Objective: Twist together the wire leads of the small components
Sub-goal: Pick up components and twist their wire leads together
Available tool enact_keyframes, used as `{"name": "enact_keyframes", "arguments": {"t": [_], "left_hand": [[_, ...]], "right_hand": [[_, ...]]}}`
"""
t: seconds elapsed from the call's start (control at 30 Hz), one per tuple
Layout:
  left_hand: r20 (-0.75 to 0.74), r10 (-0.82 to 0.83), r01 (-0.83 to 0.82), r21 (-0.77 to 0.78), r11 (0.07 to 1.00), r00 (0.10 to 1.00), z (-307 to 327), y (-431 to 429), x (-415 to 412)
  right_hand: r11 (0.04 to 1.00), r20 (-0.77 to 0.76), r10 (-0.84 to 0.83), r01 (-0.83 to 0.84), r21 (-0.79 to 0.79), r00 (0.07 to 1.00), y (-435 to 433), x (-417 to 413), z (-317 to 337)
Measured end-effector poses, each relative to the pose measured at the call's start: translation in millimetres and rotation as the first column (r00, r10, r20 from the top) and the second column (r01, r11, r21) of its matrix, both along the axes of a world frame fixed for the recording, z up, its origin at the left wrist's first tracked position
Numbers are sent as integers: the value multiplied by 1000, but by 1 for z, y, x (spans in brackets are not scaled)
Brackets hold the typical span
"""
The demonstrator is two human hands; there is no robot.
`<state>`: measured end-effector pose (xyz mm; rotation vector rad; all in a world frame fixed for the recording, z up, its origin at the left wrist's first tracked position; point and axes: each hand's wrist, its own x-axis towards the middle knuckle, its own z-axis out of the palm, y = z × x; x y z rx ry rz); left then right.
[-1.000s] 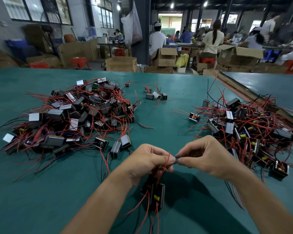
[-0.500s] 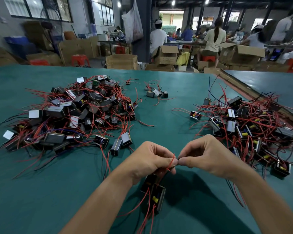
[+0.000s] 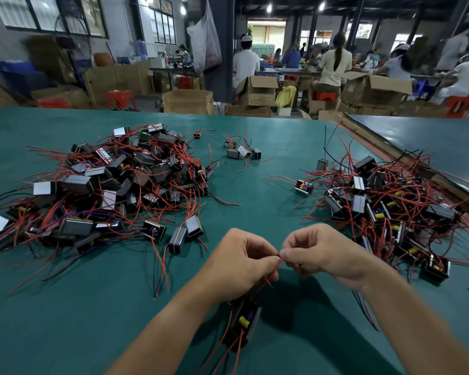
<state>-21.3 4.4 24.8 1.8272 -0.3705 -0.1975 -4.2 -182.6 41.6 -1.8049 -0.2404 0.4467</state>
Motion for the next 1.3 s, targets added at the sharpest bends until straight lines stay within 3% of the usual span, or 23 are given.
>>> {"name": "enact_keyframes", "arguments": {"t": [0.1,0.2,0.33,0.53,0.6,0.67,0.73,0.8,0.87,1.03,1.13,1.3], "left_hand": [[-144,19,-39,-138,990,989,4,6,4],[-267,-28,-33,-221,975,963,6,11,5],[-320,-45,-32,-234,972,946,8,12,5],[-257,-36,-2,-146,989,966,3,11,6],[-169,-2,-5,-44,999,986,0,8,5],[82,10,-25,185,982,997,-5,5,4],[331,-64,-72,383,921,942,-8,2,0],[381,-101,-69,407,911,919,-9,1,-1],[279,-63,-30,316,948,958,-9,2,1],[-134,18,-23,-40,999,991,0,7,6],[-207,-16,-10,-125,992,978,0,11,7],[-238,-35,2,-137,991,971,2,13,6]], "right_hand": [[998,255,-59,53,30,965,7,0,0],[998,395,-63,52,38,916,8,-1,-2],[999,445,36,-14,-53,895,6,-2,-3],[966,455,150,-32,-257,878,3,0,-2],[937,419,186,-32,-348,889,5,-1,-2],[908,314,188,-43,-416,931,8,0,-2],[911,125,146,-84,-404,981,8,-1,-2],[933,-66,98,-114,-342,993,7,-2,-2],[964,-121,62,-91,-249,991,5,-2,-2],[994,180,80,-66,-84,980,3,-1,-2],[996,306,78,-59,-70,949,2,2,-6],[996,366,74,-52,-69,928,1,2,-7]]}}
